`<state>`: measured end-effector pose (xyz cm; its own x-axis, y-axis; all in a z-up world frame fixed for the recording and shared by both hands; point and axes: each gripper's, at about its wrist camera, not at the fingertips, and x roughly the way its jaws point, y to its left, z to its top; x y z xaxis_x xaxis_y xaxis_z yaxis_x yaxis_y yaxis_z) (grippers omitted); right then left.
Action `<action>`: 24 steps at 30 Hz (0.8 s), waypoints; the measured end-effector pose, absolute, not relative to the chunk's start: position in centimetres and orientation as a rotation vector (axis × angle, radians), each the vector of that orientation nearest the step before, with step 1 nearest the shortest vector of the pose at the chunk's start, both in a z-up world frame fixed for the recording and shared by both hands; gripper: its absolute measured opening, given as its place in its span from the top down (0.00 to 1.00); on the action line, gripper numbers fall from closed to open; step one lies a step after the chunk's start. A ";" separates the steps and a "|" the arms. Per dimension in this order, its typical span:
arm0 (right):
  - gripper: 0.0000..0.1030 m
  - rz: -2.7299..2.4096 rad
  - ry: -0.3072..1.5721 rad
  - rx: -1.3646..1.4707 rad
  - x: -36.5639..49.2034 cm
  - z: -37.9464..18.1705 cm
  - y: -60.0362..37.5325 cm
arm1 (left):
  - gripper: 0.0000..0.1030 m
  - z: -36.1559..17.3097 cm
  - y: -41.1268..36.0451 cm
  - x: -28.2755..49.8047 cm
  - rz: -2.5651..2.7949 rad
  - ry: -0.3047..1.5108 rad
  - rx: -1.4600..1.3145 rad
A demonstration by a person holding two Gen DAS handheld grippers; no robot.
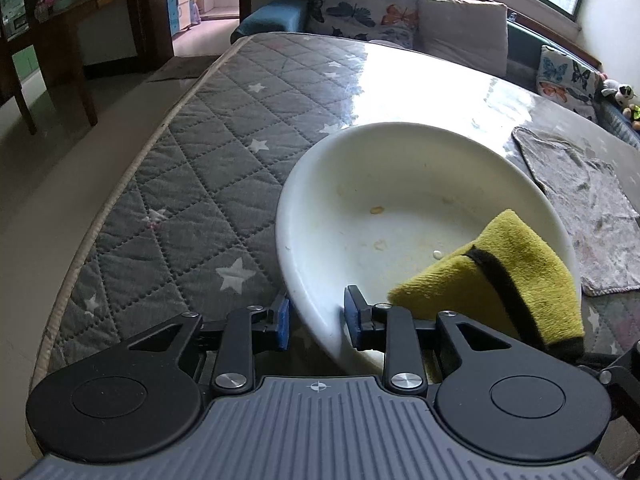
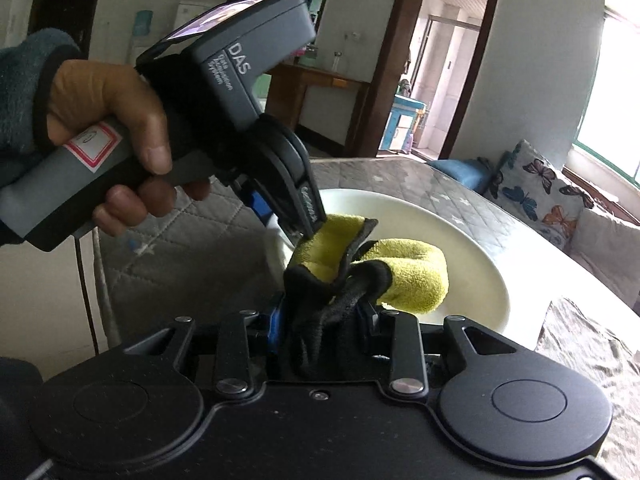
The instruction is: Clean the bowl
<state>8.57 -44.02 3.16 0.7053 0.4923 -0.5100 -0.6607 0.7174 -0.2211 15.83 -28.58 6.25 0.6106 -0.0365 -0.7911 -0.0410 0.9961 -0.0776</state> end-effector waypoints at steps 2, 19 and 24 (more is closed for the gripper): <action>0.65 0.655 0.446 -0.398 8.7 3.2 -44.3 | 0.72 6.2 -28.6 15.8 0.003 0.913 -0.091; 0.65 0.614 0.495 -0.253 10.0 3.6 -47.1 | 0.69 6.1 -28.9 15.7 -0.002 0.910 -0.072; 0.65 0.586 0.508 -0.196 10.6 3.6 -48.0 | 0.68 6.0 -29.1 15.7 -0.005 0.913 -0.067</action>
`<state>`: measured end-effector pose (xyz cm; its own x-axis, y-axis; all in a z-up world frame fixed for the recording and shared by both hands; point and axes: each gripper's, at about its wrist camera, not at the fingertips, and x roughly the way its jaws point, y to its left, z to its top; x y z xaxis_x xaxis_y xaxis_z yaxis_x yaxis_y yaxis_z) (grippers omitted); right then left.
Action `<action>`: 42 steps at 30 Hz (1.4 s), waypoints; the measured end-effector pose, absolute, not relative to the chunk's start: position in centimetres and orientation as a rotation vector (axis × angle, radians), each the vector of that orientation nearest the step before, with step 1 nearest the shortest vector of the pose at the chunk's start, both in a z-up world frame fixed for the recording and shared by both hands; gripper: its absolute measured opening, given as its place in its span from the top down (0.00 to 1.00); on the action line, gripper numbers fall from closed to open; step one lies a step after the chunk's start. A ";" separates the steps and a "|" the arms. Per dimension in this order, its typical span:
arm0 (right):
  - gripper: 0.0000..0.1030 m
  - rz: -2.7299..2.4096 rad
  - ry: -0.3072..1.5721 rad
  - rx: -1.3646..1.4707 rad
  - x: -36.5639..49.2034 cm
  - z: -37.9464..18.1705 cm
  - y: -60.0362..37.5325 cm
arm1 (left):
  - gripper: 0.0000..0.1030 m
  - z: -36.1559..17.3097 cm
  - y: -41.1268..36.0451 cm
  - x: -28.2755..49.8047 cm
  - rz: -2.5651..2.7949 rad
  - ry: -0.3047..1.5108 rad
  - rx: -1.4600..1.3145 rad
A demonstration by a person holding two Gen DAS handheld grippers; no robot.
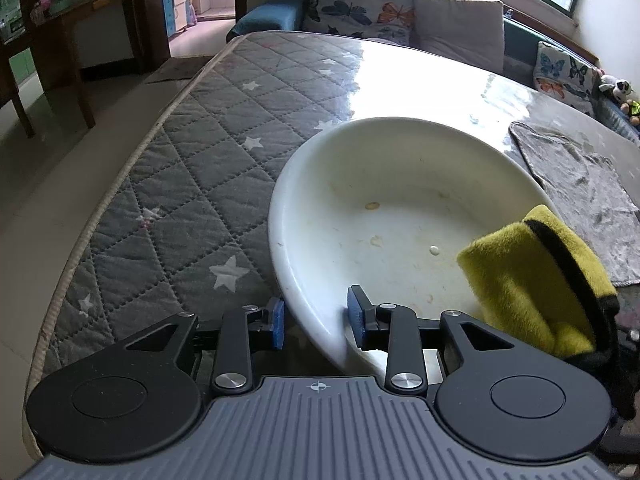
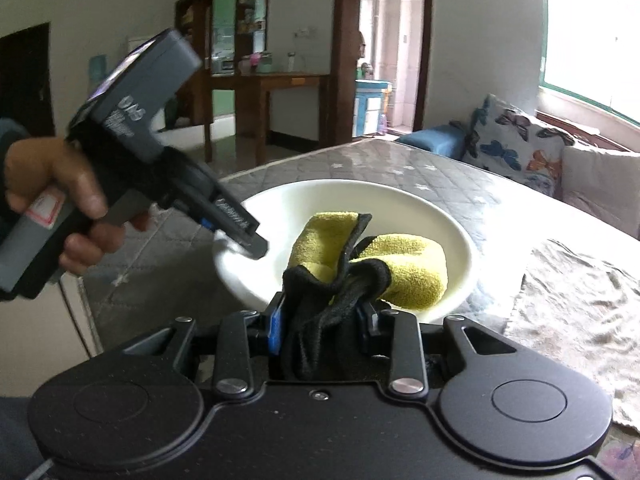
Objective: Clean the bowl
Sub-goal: 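Hold the bowl rim with the left tool while the right tool wipes the cloth along the inner wall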
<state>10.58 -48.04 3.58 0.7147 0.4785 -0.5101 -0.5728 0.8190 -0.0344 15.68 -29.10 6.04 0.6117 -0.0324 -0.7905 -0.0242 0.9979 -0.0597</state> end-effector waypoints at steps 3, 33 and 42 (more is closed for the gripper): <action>0.65 0.572 0.506 -0.192 10.9 3.4 -48.5 | 0.68 5.7 -29.6 16.5 -0.016 0.914 -0.064; 0.65 0.498 0.452 -0.329 15.8 2.1 -49.6 | 0.64 6.5 -31.9 12.4 -0.005 0.937 -0.136; 0.65 0.518 0.470 -0.303 14.0 2.4 -48.8 | 0.68 6.6 -31.3 12.4 -0.008 0.925 -0.155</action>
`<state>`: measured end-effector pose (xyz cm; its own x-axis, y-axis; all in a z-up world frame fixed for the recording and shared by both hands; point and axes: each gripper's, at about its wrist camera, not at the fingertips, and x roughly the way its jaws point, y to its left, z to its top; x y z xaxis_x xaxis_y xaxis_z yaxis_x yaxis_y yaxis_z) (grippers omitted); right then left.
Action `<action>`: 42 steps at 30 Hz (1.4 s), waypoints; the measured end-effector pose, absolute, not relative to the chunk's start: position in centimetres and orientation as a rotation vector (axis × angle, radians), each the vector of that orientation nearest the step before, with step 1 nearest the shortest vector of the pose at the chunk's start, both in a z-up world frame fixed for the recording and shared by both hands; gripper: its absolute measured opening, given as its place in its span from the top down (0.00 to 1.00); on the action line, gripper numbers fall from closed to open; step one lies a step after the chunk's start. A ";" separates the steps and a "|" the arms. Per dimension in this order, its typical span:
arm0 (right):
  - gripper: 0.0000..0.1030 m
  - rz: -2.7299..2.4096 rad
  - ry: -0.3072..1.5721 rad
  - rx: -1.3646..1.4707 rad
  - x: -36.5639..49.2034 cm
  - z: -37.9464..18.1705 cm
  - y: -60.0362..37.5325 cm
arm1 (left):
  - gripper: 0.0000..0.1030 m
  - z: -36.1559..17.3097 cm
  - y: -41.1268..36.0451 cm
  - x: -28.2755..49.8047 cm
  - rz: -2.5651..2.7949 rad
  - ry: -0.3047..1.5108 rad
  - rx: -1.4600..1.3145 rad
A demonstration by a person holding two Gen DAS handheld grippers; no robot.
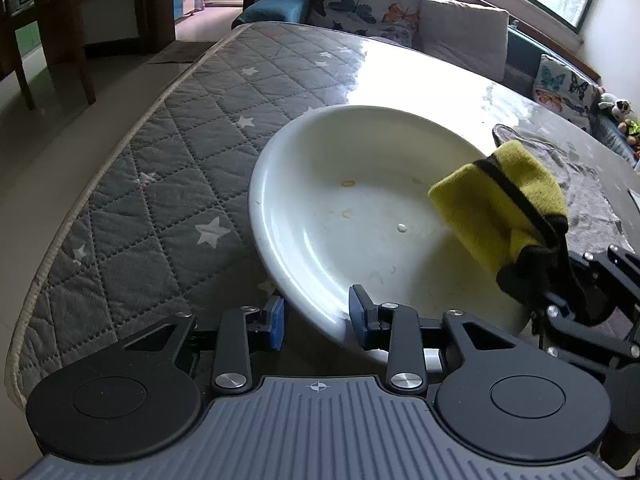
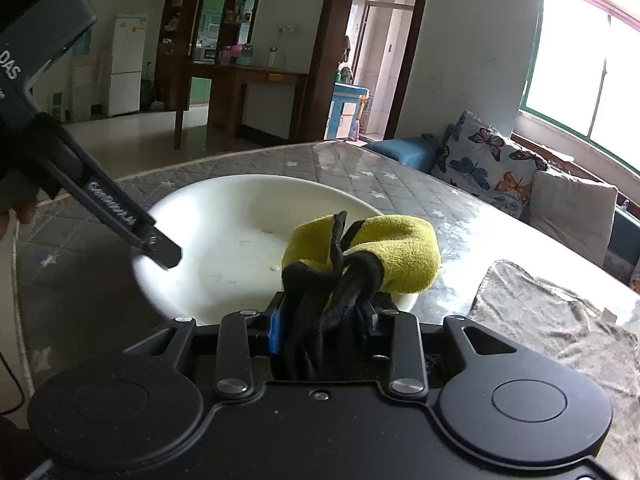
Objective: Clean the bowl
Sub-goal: 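Hold the bowl rim with the left tool while the right tool wipes the cloth along the inner wall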
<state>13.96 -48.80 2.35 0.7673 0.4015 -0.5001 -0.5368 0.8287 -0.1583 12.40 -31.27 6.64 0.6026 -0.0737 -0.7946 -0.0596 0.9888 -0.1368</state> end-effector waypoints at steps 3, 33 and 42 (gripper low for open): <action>0.65 0.529 0.475 -0.298 13.3 2.5 -48.5 | 0.68 6.7 -31.2 12.5 -0.017 0.921 -0.141; 0.65 0.525 0.477 -0.271 11.5 3.3 -48.7 | 0.71 6.3 -30.2 17.1 -0.124 0.908 0.054; 0.65 0.507 0.483 -0.254 13.0 2.8 -49.7 | 0.71 6.3 -30.2 16.5 -0.126 0.908 0.052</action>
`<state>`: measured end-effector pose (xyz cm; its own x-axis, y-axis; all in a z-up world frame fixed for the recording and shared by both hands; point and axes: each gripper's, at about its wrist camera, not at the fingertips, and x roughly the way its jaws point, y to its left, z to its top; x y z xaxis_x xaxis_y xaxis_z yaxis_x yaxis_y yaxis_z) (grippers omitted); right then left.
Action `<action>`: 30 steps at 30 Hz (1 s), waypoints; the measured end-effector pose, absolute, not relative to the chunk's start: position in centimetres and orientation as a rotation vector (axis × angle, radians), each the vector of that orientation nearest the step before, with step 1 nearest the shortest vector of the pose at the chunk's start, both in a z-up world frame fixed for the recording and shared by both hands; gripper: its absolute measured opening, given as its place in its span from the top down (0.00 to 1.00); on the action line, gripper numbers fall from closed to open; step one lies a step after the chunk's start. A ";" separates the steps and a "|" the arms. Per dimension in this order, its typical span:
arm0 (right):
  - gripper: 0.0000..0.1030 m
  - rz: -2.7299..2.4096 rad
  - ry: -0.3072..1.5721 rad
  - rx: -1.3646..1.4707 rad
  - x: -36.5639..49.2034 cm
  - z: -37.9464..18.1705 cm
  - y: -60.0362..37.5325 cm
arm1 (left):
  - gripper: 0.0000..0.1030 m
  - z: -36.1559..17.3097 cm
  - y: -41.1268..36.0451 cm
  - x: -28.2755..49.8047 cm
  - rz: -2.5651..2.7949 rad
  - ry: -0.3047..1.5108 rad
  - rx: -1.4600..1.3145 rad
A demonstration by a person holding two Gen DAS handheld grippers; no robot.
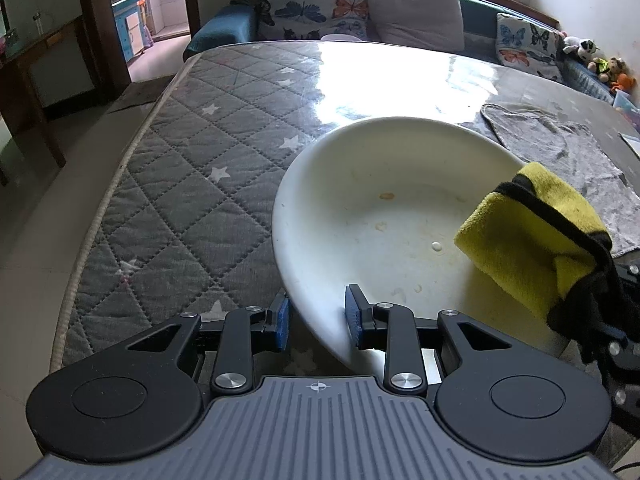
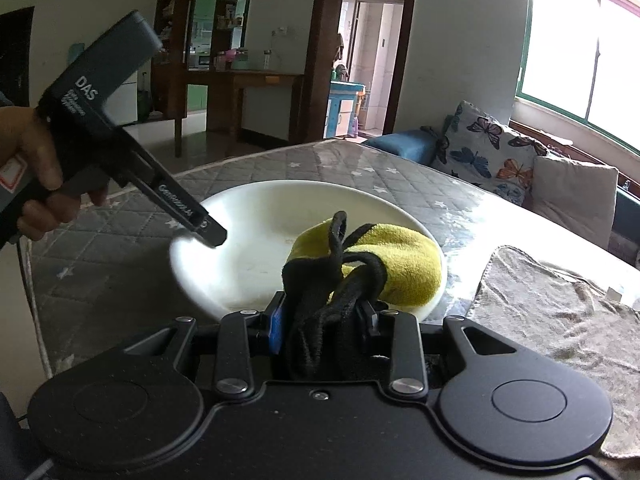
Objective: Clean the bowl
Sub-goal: 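Hold the bowl rim with the left tool while the right tool wipes the cloth along the inner wall, then hold the bowl rim with the left tool while the right tool moves the cloth across the bowl interior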
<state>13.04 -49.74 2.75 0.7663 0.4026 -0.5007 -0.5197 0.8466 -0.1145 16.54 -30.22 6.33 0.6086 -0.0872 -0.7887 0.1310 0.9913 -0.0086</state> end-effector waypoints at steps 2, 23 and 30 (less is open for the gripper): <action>0.65 0.502 0.483 -0.256 13.4 2.7 -49.9 | 0.70 6.1 -30.6 17.2 -0.124 0.907 0.052; 0.65 0.445 0.466 -0.307 17.5 2.4 -50.8 | 0.68 5.7 -31.8 17.1 -0.120 0.908 0.071; 0.65 0.430 0.469 -0.296 17.5 2.3 -50.9 | 0.68 5.6 -31.3 17.2 -0.128 0.911 0.079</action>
